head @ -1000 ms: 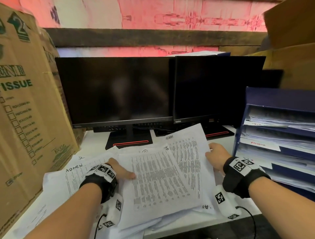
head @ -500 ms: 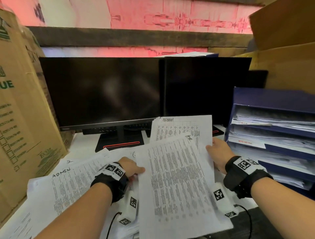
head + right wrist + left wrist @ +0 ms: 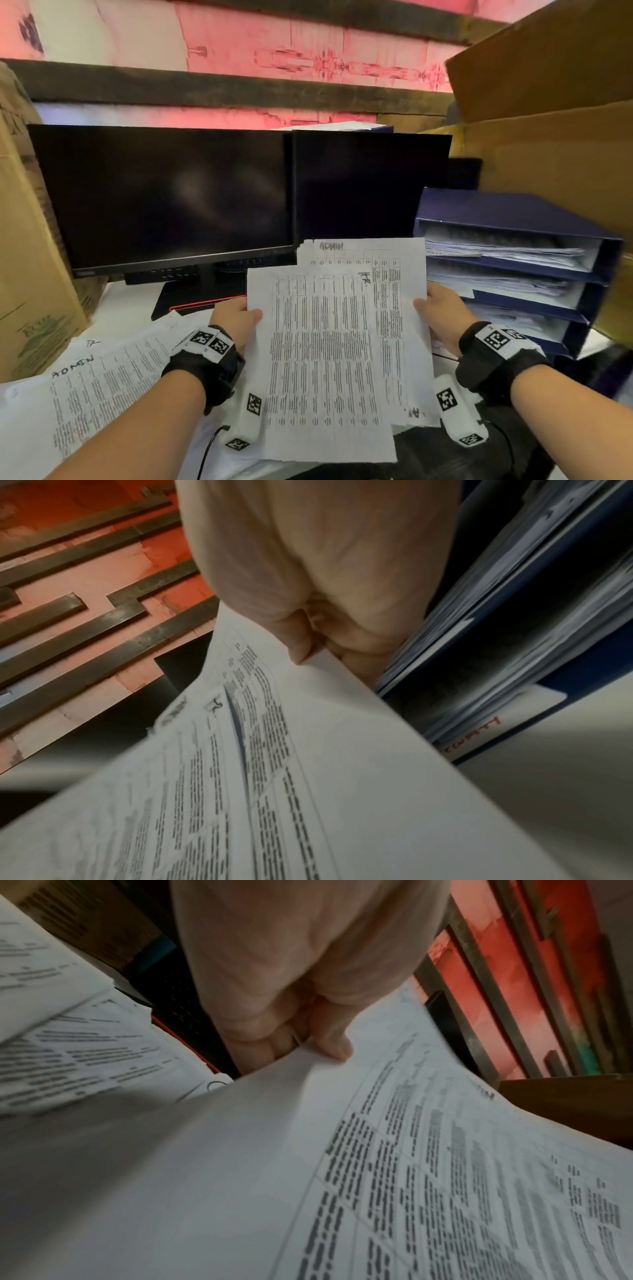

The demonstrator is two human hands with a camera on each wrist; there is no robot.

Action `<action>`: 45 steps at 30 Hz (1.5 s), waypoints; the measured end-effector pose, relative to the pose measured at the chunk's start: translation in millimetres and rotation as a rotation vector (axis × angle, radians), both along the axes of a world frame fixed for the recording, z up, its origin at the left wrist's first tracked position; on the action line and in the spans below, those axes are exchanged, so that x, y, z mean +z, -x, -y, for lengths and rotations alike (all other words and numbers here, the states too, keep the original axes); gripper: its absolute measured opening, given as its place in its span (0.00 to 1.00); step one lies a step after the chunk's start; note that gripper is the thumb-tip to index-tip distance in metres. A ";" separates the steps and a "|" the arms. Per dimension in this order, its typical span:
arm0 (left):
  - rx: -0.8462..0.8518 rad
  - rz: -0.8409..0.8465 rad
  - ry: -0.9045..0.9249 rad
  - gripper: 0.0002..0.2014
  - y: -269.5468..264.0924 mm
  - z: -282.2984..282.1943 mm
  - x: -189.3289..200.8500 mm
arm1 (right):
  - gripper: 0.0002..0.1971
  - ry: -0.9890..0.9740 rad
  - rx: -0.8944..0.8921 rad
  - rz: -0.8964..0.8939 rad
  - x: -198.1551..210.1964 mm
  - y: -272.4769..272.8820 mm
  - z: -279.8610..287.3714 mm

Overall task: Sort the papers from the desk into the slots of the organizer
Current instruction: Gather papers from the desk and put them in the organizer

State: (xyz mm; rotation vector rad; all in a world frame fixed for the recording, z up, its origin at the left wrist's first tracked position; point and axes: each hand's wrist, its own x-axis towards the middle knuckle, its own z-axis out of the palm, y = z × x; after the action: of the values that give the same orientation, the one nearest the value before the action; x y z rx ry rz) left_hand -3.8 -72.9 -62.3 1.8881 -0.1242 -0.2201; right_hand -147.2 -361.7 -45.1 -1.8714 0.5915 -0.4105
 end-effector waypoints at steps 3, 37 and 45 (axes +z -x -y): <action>-0.115 -0.009 0.066 0.08 11.3 11.9 2.3 | 0.12 0.017 0.033 -0.075 -2.7 16.5 8.2; -0.713 -0.024 -0.004 0.06 113.3 186.5 10.2 | 0.05 -0.365 -0.493 0.085 -7.2 144.4 130.7; -0.800 -0.057 -0.091 0.11 104.0 191.0 -2.0 | 0.03 -0.474 -0.500 0.067 0.1 144.4 122.9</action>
State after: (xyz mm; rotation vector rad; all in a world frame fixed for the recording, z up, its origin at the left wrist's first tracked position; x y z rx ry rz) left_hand -107.7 -263.9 -64.3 1.8320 -0.8439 -0.8289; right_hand -291.5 -484.6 -44.9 -1.2434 1.0180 -0.5939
